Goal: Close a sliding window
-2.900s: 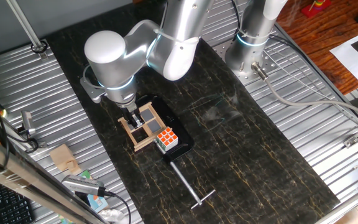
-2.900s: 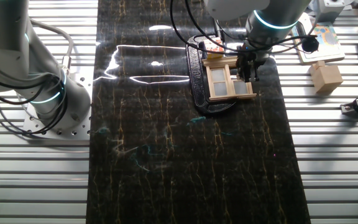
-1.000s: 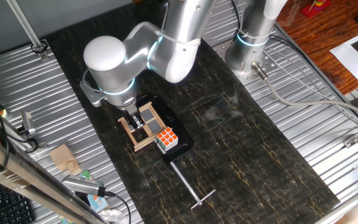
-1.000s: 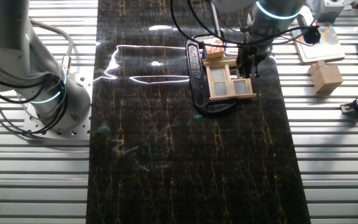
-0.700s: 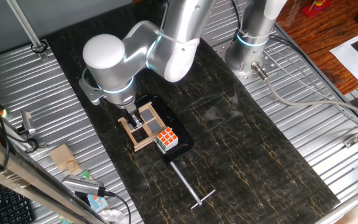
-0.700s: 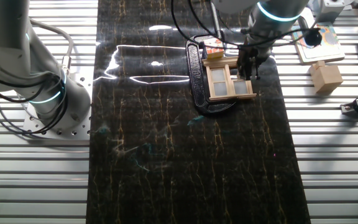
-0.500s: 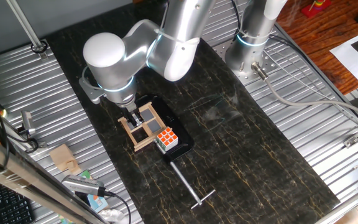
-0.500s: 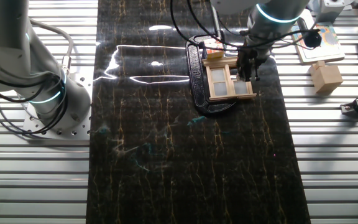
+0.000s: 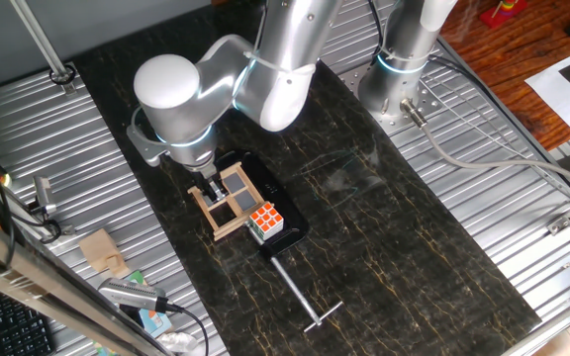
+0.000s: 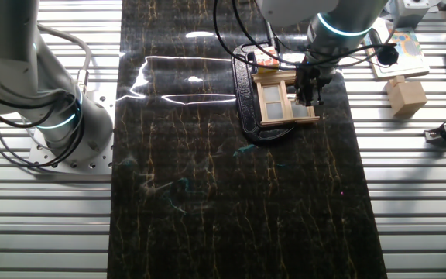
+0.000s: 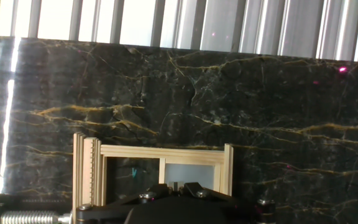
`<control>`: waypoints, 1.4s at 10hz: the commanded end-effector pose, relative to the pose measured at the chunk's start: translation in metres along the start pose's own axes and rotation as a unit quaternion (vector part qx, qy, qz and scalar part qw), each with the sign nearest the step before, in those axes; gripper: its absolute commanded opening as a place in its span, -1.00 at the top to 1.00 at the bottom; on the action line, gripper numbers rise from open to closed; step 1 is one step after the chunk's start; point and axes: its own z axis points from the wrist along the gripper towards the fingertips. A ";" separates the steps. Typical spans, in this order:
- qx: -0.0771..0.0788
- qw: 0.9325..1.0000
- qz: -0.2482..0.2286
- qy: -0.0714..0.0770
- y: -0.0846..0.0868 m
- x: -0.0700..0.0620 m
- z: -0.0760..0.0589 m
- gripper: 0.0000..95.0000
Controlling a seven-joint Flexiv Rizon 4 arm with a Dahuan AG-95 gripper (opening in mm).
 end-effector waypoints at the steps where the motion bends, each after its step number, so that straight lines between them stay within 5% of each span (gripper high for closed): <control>1: 0.000 1.000 -0.001 0.000 0.001 -0.001 0.001 1.00; 14: 0.000 1.000 0.003 -0.002 0.004 -0.002 0.009 1.00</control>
